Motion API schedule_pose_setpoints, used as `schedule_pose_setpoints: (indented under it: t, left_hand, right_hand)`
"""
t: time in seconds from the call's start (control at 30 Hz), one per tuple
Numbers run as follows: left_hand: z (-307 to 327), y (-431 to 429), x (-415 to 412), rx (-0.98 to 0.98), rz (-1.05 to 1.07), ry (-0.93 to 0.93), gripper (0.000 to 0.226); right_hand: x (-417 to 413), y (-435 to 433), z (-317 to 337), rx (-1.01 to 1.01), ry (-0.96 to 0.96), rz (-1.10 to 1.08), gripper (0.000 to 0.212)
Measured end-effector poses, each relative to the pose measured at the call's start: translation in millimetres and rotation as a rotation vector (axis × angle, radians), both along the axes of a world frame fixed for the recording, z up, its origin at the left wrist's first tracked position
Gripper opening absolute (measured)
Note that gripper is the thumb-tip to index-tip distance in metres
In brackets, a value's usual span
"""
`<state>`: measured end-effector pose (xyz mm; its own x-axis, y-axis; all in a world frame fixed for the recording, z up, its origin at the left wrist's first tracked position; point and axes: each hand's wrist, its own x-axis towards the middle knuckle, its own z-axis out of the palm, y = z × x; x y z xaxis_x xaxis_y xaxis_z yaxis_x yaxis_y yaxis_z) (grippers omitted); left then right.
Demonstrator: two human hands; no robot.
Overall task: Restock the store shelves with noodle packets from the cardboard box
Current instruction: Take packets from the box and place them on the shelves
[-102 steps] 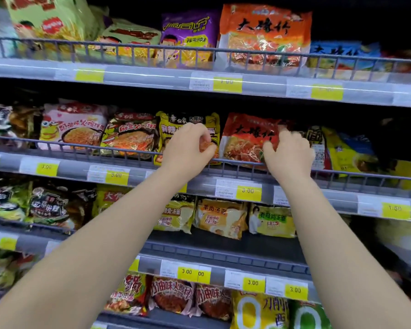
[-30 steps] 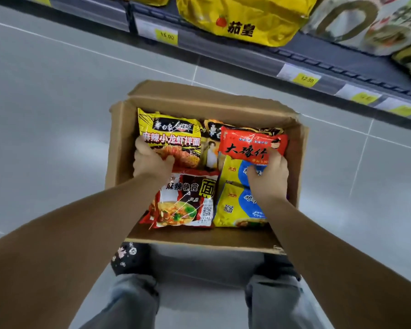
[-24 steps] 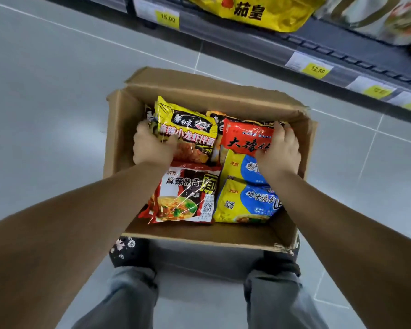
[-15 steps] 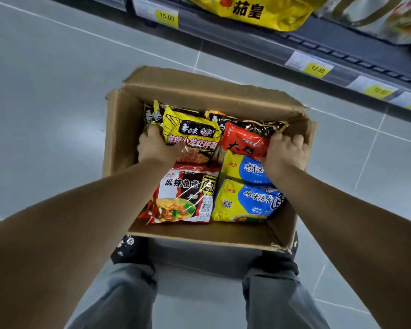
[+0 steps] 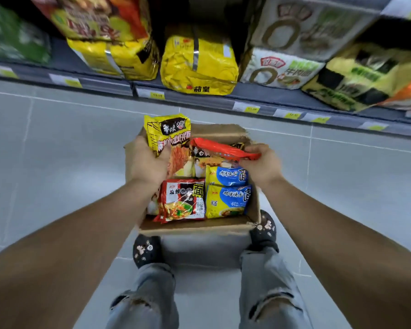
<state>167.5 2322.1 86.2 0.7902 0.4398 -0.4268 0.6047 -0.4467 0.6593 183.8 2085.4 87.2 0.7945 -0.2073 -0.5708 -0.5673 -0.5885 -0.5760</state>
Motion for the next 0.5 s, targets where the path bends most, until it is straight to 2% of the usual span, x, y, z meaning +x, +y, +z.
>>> schedule_pose_setpoints:
  t: [0.1,0.17,0.23,0.3,0.37,0.5]
  left_hand:
    - [66.2,-0.8,-1.0,-0.089,0.03,-0.023,0.026]
    - [120.3,-3.5,-3.0,-0.14,0.023,-0.034,0.032]
    - [173.4,-9.1,-5.6,-0.186,-0.005,-0.077,0.038]
    - [229.6,-19.4,-9.9,-0.21,-0.036,-0.129,0.043]
    - [284.5,-32.2,-16.6,-0.176,-0.063,-0.21,0.041]
    - [382.1,-67.3,-23.3,-0.155,-0.165,-0.264,0.064]
  right_hand:
    - [-8.2,-1.0,71.0,0.251,-0.052,-0.285,0.021]
    - [-18.1,-5.8,121.8,0.373,-0.1,-0.396,0.02]
    - [-27.7,-12.0,168.5,0.324,-0.18,-0.373,0.009]
    - [-38.4,-18.9,217.7,0.199,-0.308,-0.346,0.009]
    - [-49.4,-27.4,264.8,0.119,-0.446,-0.391,0.007]
    - [-68.5,-57.6,352.7,0.075,-0.627,-0.527,0.01]
